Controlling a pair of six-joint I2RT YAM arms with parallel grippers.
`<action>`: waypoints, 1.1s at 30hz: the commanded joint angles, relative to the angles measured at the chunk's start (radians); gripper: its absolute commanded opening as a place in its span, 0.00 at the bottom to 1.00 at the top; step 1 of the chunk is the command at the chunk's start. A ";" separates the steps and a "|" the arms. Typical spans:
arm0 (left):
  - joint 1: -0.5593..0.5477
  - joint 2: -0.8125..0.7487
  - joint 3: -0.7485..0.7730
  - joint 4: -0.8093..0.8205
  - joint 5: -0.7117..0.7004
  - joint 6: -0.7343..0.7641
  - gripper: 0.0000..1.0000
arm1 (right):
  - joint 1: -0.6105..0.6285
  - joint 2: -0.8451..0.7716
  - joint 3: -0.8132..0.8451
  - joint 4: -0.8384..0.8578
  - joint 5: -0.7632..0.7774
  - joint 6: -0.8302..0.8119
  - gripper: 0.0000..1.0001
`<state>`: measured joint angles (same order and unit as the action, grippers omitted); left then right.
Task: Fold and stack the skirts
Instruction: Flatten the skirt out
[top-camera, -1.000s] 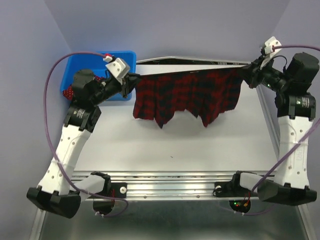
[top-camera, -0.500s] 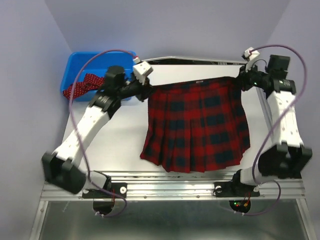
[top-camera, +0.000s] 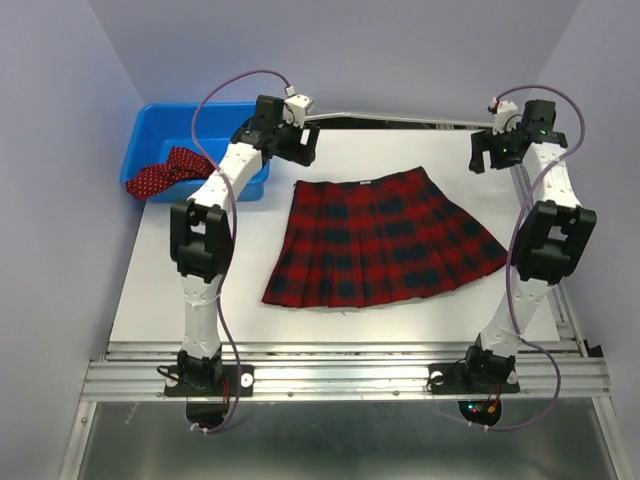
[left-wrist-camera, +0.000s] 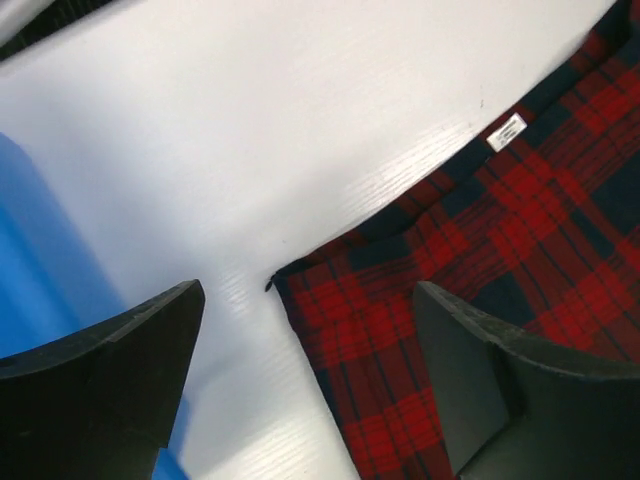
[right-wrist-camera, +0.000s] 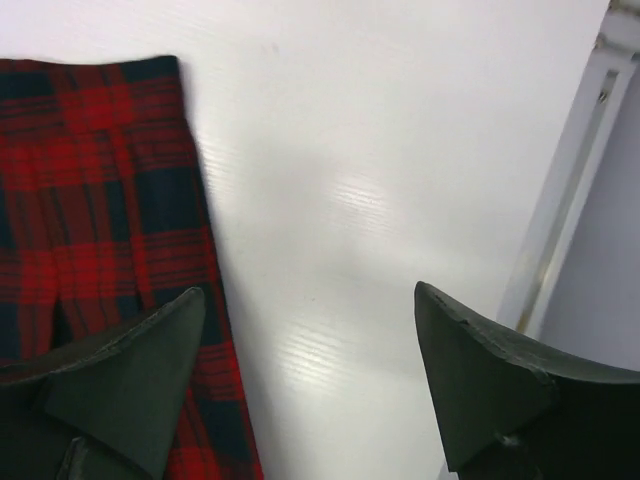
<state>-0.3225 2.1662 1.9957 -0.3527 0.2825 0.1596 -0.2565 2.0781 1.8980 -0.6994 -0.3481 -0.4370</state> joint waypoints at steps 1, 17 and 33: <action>-0.018 -0.268 -0.114 0.009 0.026 0.066 0.92 | 0.017 -0.134 0.010 -0.093 -0.084 -0.087 0.86; -0.191 -0.537 -0.722 -0.051 -0.048 0.143 0.23 | 0.057 -0.200 -0.500 -0.183 0.057 -0.330 0.49; -0.173 0.221 -0.025 -0.221 -0.114 0.178 0.00 | 0.481 -0.455 -0.856 -0.356 -0.041 -0.370 0.40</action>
<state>-0.5224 2.2395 1.7885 -0.5220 0.2218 0.2985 0.1253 1.6928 1.0492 -0.9176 -0.2455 -0.7815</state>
